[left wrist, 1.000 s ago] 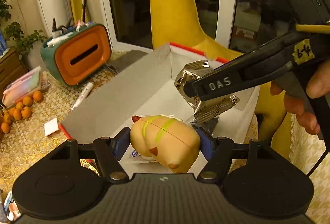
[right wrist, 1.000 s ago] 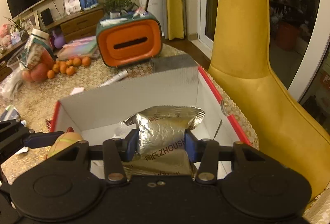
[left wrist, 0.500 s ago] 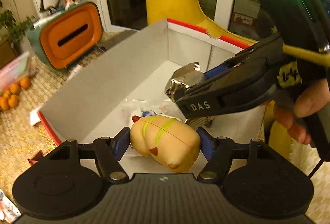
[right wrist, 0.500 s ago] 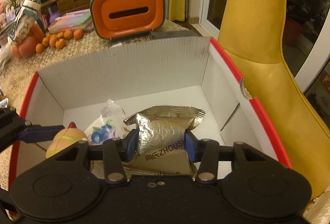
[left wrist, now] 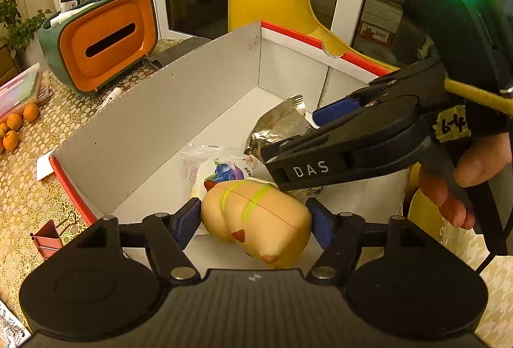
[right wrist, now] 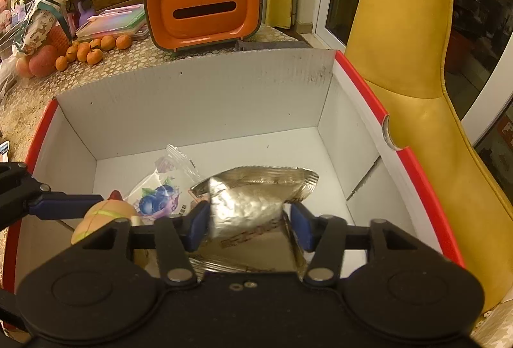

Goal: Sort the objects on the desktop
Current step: 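Lower the bun and pouch into the box and open both grippers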

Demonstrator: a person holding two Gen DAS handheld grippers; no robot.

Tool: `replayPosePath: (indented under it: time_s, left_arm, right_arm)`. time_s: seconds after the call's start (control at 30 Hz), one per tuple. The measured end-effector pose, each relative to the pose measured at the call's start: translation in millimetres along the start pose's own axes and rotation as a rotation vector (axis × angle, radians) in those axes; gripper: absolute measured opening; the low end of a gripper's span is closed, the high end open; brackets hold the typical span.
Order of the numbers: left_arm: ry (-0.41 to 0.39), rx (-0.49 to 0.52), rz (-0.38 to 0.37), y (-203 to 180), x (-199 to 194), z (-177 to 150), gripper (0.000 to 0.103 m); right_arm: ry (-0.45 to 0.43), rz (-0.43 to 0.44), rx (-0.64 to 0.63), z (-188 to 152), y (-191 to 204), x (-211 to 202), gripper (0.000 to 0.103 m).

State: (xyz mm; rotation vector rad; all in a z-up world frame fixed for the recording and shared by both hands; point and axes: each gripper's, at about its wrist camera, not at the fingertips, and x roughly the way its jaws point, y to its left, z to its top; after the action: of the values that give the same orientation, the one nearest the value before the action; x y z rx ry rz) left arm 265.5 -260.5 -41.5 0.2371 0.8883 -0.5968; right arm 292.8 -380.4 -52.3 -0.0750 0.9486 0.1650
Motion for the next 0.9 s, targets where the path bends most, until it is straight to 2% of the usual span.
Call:
replayPosePath:
  time_s: [0.2, 0.27, 0.3, 0.43, 0.9]
  left_arm:
    - [-0.002, -0.008, 0.001, 1.4, -2.9, -4.8, 0.072]
    - [-0.017, -0.003, 0.009, 0.9, -6.5, -6.2, 0.079]
    - [-0.025, -0.003, 0.012, 0.5, -8.6, -6.4, 0.079]
    - [-0.044, -0.019, 0.001, 0.7, -16.0, -6.2, 0.079]
    - [-0.119, -0.055, 0.008, 6.3, -58.5, -18.3, 0.079]
  right_arm:
    - [-0.014, 0.006, 0.006, -0.6, -0.9, -5.2, 0.066]
    - [-0.022, 0.012, 0.01, -0.4, -1.8, -8.8, 0.067]
    - [-0.026, 0.016, 0.012, 0.0, -2.3, -10.7, 0.067]
    - [-0.044, 0.03, 0.025, 1.3, -4.4, -20.1, 0.072]
    - [-0.078, 0.057, 0.028, -5.4, 3.2, -53.9, 0.073]
